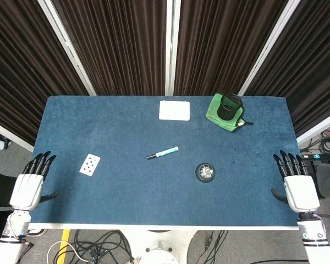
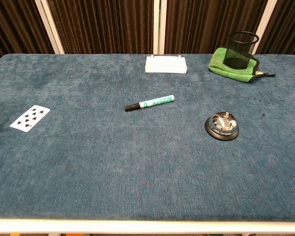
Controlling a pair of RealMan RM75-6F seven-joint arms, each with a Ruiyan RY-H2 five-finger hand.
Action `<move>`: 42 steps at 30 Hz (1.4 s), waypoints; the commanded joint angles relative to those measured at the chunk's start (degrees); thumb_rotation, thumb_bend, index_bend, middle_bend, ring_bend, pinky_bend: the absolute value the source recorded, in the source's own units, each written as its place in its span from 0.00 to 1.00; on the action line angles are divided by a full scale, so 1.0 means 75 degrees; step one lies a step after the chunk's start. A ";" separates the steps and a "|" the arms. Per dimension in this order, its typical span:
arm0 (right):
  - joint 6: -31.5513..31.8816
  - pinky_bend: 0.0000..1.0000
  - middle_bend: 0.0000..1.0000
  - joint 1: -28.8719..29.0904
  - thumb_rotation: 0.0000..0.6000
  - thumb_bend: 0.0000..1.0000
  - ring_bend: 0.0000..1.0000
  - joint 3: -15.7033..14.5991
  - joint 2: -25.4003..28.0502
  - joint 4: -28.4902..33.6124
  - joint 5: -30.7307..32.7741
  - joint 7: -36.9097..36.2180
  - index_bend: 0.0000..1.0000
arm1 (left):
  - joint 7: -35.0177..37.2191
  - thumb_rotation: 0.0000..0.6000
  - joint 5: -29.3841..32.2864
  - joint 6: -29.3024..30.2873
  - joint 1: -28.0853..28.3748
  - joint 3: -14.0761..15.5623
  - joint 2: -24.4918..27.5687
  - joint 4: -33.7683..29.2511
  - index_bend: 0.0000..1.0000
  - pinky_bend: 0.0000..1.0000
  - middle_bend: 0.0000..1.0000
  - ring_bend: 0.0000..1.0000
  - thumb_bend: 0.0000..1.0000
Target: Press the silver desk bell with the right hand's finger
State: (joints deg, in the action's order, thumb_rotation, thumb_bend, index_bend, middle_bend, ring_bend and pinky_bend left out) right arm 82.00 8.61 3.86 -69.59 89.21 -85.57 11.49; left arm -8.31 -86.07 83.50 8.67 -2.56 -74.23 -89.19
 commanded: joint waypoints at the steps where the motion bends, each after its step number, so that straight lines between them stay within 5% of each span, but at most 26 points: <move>1: -0.0015 0.00 0.00 0.0004 1.00 0.08 0.00 -0.0006 0.0006 0.0004 0.0002 0.0016 0.00 | -0.0008 1.00 -0.0005 0.0013 -0.0009 0.0007 0.0006 -0.0018 0.09 0.16 0.01 0.00 0.03; 8: -0.0012 0.00 0.00 0.0003 1.00 0.17 0.00 -0.0022 0.0033 0.0026 -0.0033 0.0015 0.00 | -0.0002 1.00 0.0022 -0.0018 -0.0009 0.0015 -0.0003 -0.0006 0.09 0.16 0.01 0.00 0.03; 10: -0.0005 0.00 0.00 0.0010 1.00 0.36 0.00 -0.0024 0.0023 0.0011 -0.0058 0.0007 0.00 | 0.0026 1.00 0.0039 -0.0036 0.0006 -0.0002 -0.0005 0.0020 0.09 0.16 0.01 0.00 0.03; 14: 0.0019 0.02 0.04 0.0019 1.00 0.97 0.01 0.0016 -0.0063 0.0014 -0.0028 0.0024 0.00 | 0.0040 1.00 0.0036 -0.0052 0.0021 -0.0007 -0.0006 0.0012 0.09 0.16 0.01 0.00 0.03; 15: 0.0077 0.08 0.09 0.0015 1.00 1.00 0.05 0.0046 -0.0108 -0.0011 -0.0027 0.0094 0.00 | 0.0036 1.00 0.0035 -0.0055 0.0017 0.0005 -0.0028 0.0022 0.09 0.16 0.01 0.00 0.03; 18: 0.0148 0.55 0.55 0.0010 1.00 1.00 0.50 0.0032 -0.0273 -0.0133 -0.0096 0.0078 0.00 | 0.0036 1.00 0.0020 -0.0033 0.0000 0.0024 -0.0042 0.0046 0.09 0.16 0.01 0.00 0.03; 19: 0.0121 0.65 0.70 0.0023 1.00 1.00 0.63 0.0007 -0.0318 -0.0210 -0.0131 0.0013 0.00 | 0.0043 1.00 0.0019 -0.0027 -0.0005 0.0027 -0.0044 0.0061 0.09 0.16 0.01 0.00 0.03; 21: 0.0171 0.72 0.82 0.0047 1.00 1.00 0.74 0.0002 -0.0461 -0.0416 -0.0223 0.0048 0.00 | 0.0075 1.00 0.0035 -0.0025 -0.0003 0.0012 -0.0049 0.0078 0.09 0.16 0.01 0.00 0.03; 34: -0.0726 0.74 0.89 0.0626 1.00 1.00 0.80 -0.0481 -0.1770 -0.1300 -0.0911 0.0646 0.02 | 0.0115 1.00 0.0083 -0.0045 -0.0018 0.0015 0.0004 0.0143 0.09 0.16 0.01 0.00 0.03; 42: -0.1539 0.73 0.89 0.1061 1.00 1.00 0.80 -0.0416 -0.2287 -0.1348 -0.0680 0.1385 0.02 | 0.0350 1.00 0.0146 -0.0030 -0.0057 -0.0007 0.0075 0.0280 0.09 0.16 0.01 0.00 0.03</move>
State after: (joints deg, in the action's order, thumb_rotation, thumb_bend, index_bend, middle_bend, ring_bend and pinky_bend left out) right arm 71.44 15.82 0.58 -85.97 79.18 -91.18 20.83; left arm -5.83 -85.03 83.25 8.27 -2.57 -73.72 -87.22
